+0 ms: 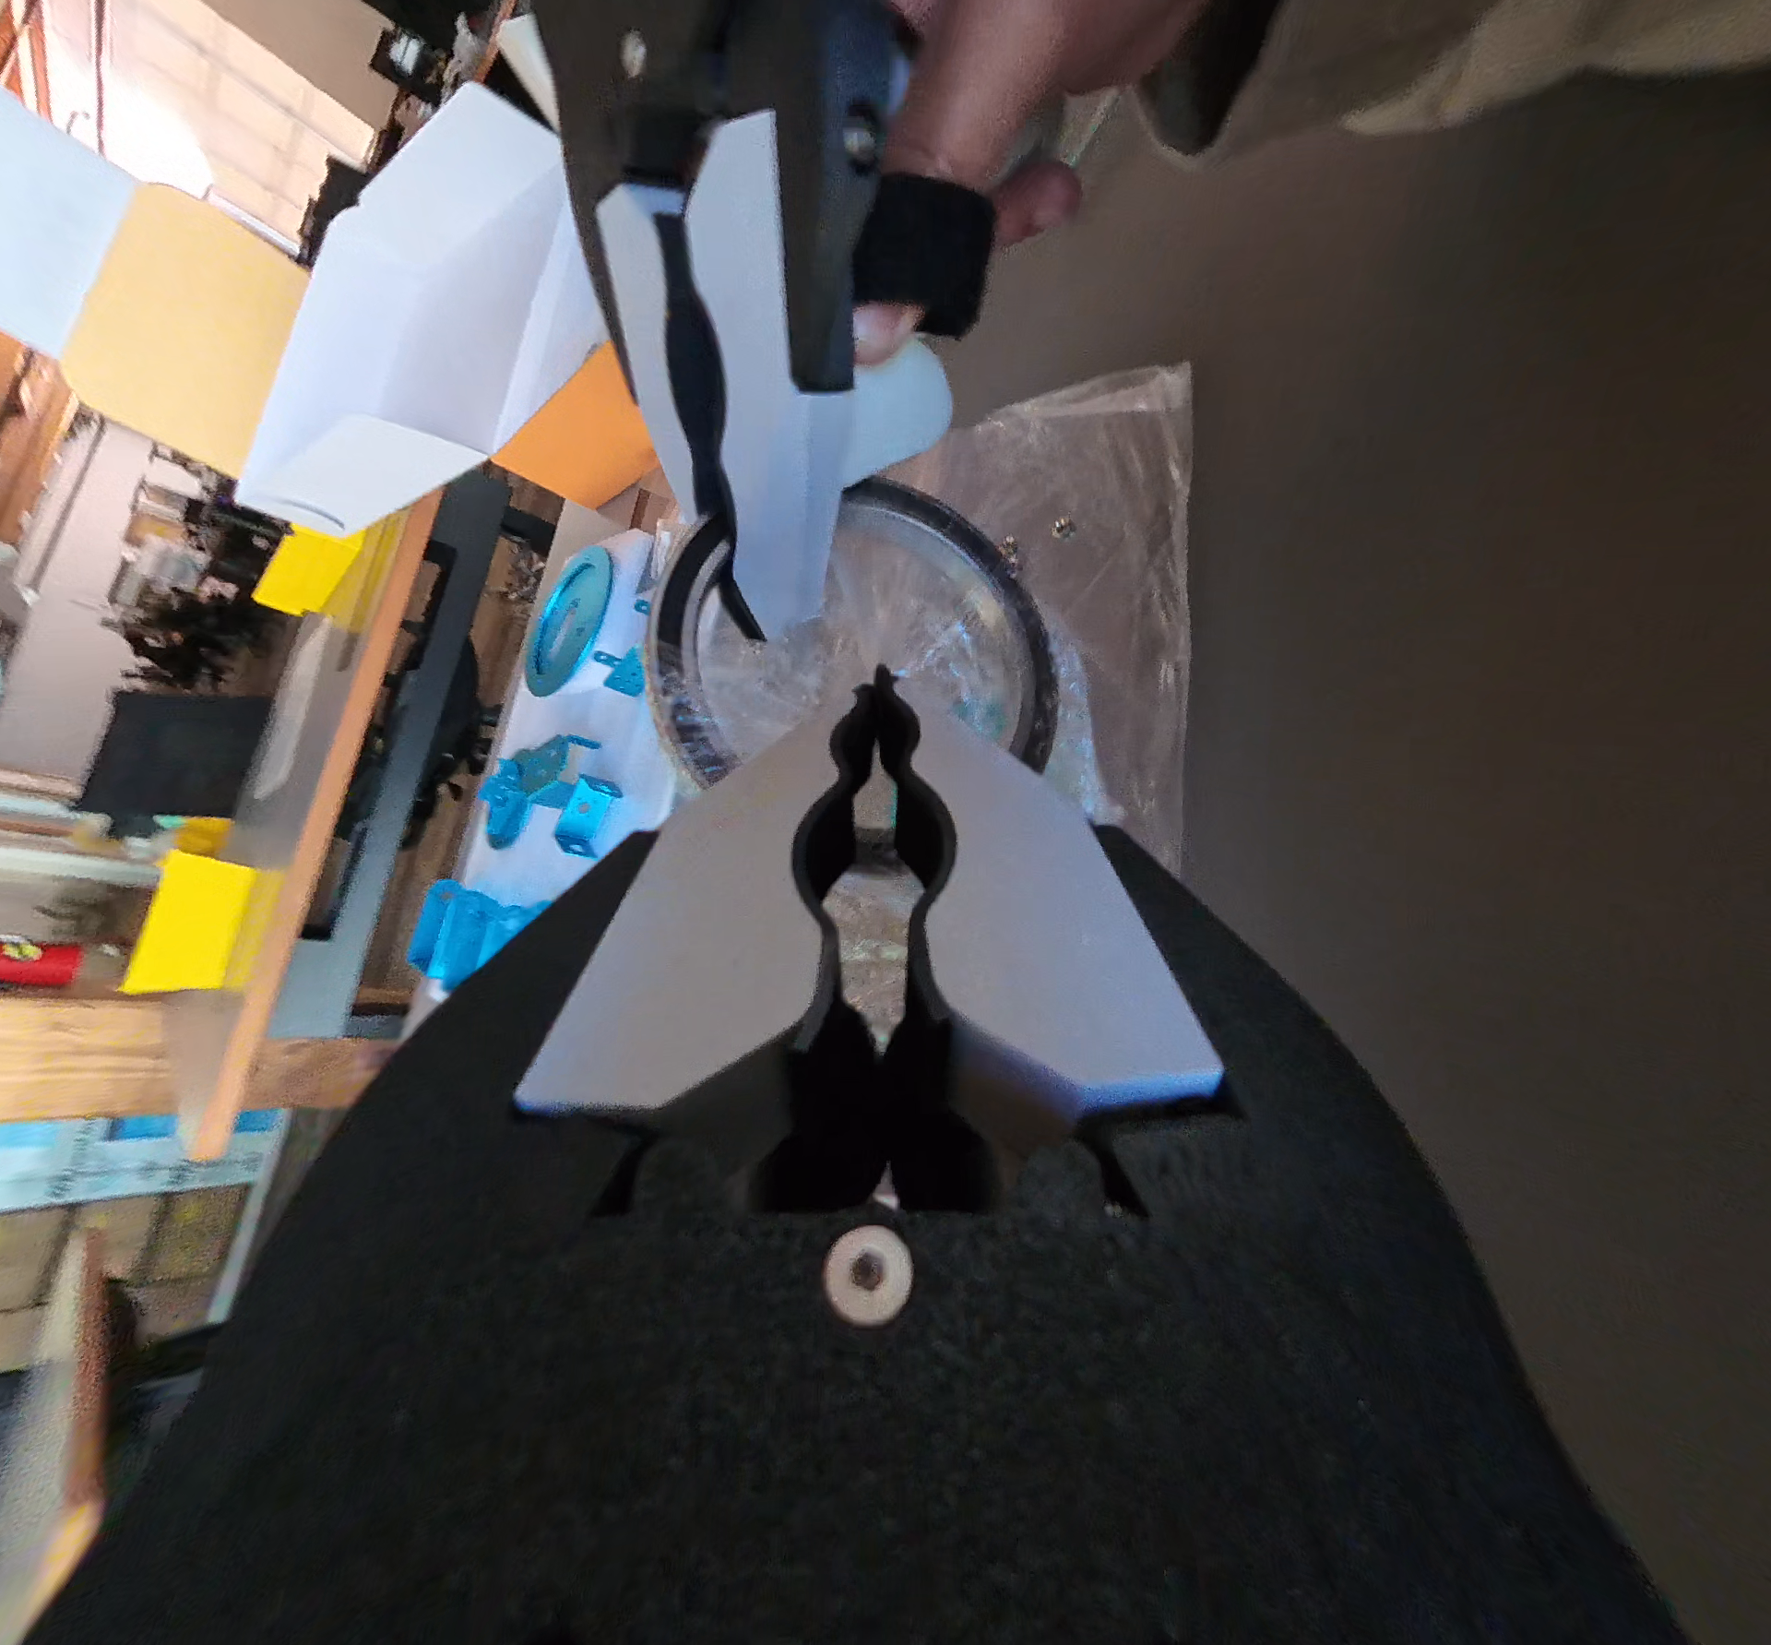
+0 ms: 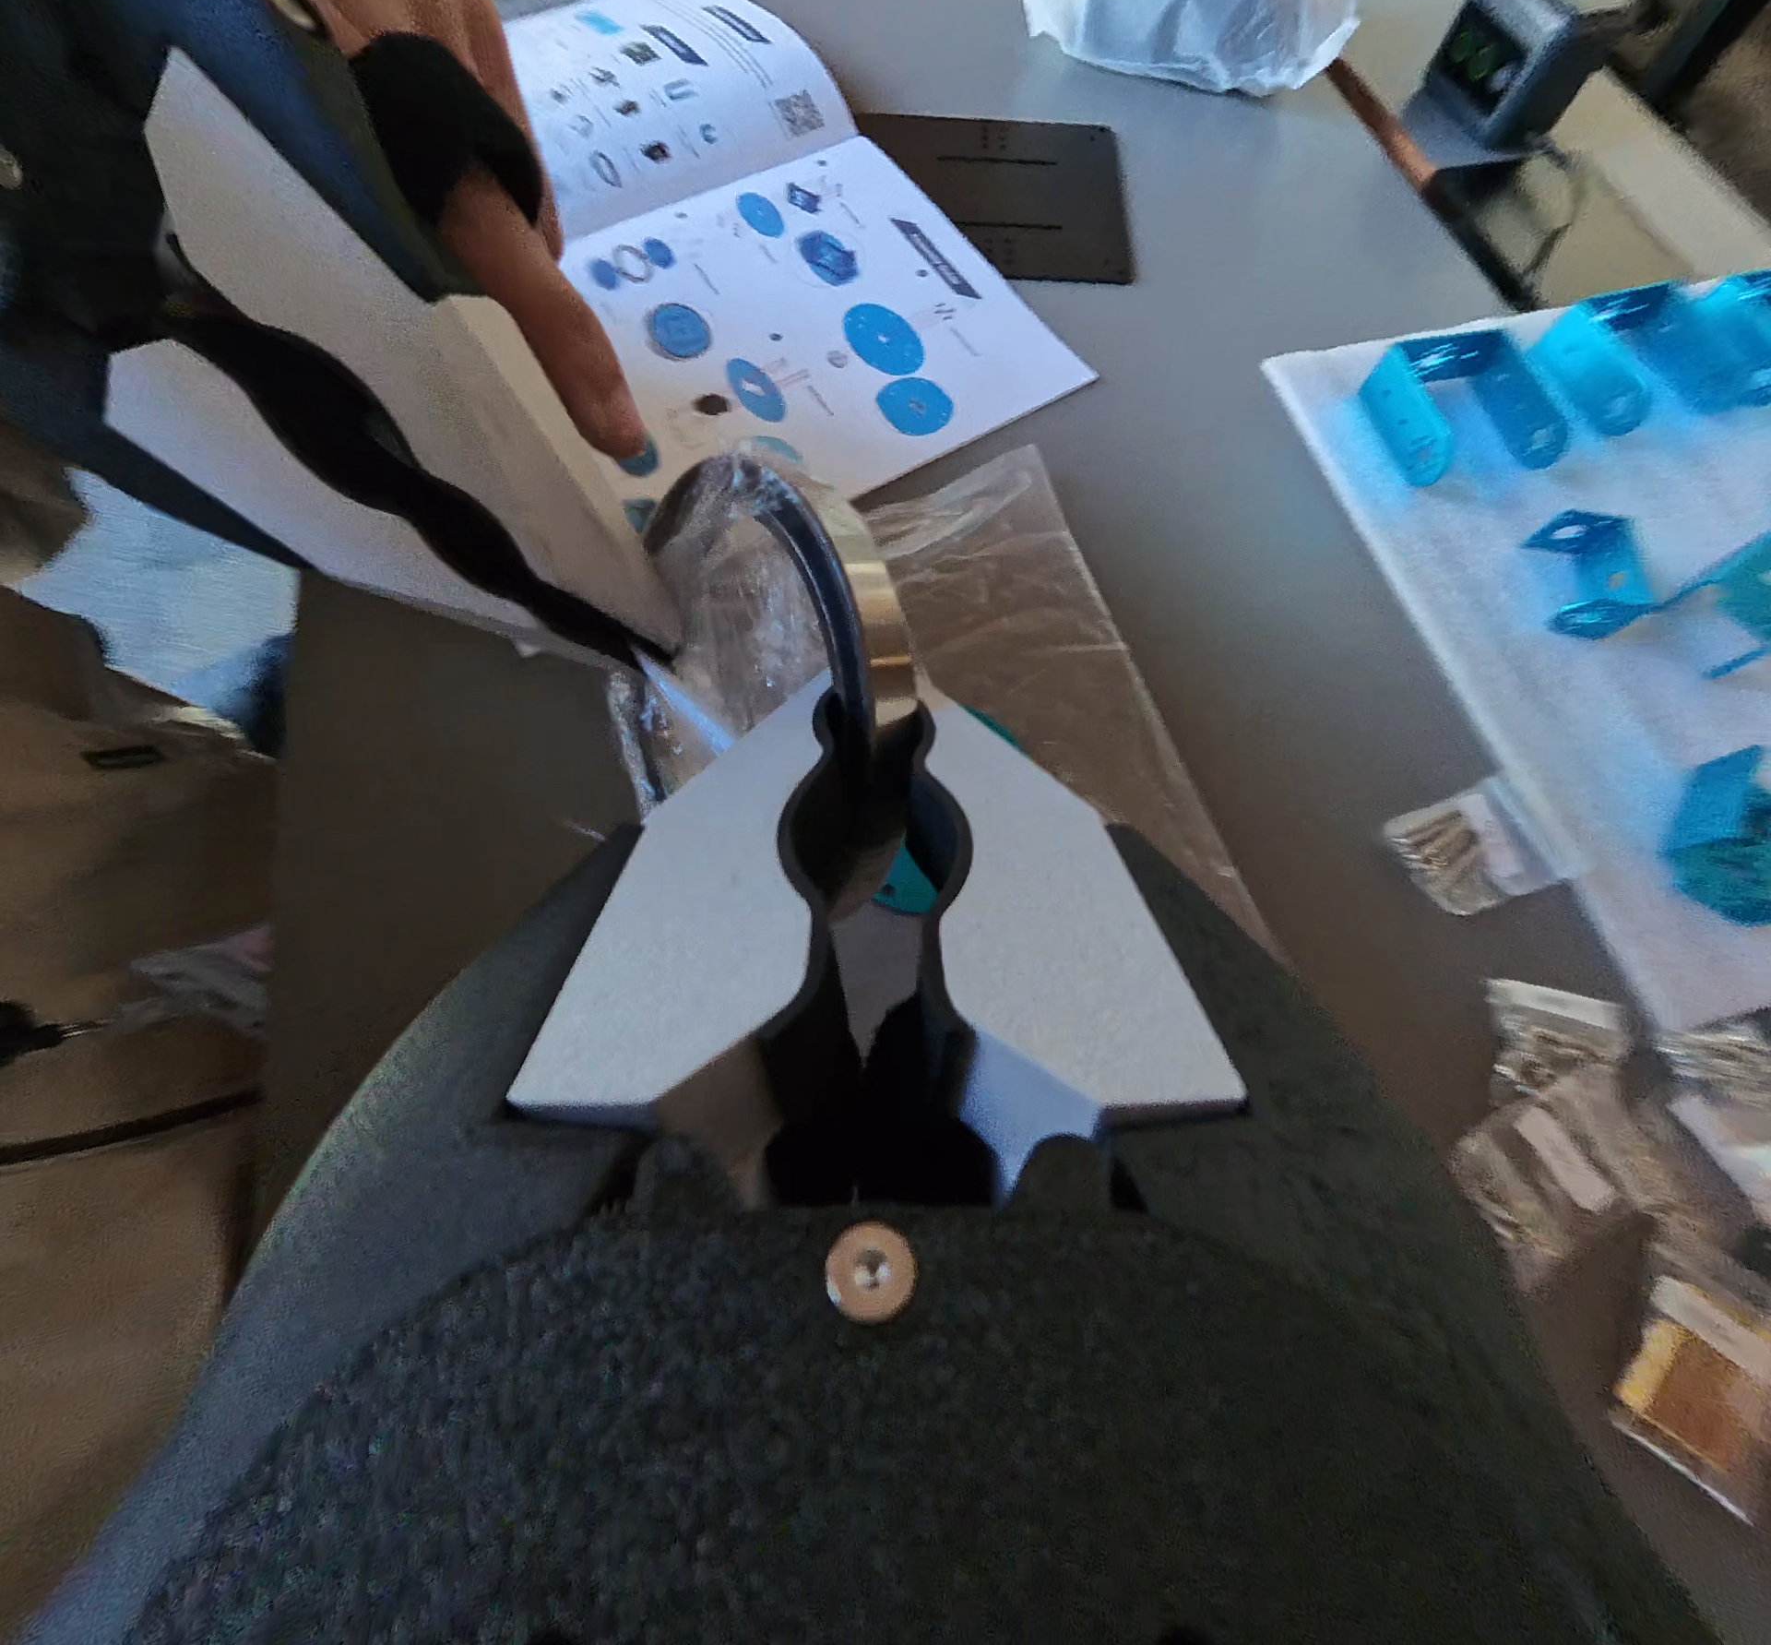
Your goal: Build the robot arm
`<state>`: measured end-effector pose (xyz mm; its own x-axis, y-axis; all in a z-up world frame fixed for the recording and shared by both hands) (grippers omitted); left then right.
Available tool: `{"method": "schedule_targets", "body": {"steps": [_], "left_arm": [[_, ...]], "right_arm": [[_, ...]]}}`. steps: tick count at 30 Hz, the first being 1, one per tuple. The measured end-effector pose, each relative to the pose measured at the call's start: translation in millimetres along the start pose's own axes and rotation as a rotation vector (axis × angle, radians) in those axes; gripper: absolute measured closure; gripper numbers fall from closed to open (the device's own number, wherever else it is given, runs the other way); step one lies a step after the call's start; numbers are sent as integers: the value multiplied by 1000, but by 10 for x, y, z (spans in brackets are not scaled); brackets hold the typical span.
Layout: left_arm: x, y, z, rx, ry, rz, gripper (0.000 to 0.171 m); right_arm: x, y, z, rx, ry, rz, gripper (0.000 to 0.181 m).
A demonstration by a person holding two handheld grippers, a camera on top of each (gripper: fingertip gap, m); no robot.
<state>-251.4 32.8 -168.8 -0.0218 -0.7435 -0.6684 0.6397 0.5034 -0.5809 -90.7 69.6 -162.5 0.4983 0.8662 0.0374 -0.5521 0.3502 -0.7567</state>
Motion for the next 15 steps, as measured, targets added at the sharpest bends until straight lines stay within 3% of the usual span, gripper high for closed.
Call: {"method": "schedule_targets", "body": {"steps": [3,5,7,10,15], "left_arm": [[-105,-31,61,83,-189,-6,167],[-232,-87,71,144,-451,14,160],[-299,-130,54,203,-681,4,141],[-243,-44,68,129,-806,135,125],[-189,161,22,-8,-954,360,125]], "right_arm": [[-85,-42,70,0,-39,-137,176],[-135,-70,92,0,-58,-243,176],[-152,-64,93,3,-56,-366,177],[-160,-25,95,21,-10,-406,176],[-265,7,151,41,1,-515,177]]}}
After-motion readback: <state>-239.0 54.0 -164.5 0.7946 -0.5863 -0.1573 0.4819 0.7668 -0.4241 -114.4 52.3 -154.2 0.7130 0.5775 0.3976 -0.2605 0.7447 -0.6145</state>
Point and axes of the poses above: each gripper's, where its closed fingertips meet, y out along the fingers, z out of its top, x = y × z across the jaws, the point moved 10 cm from there along -y, back along the fingers, and after that the axes turned 15 degrees about -x, right-handed, at the moved point
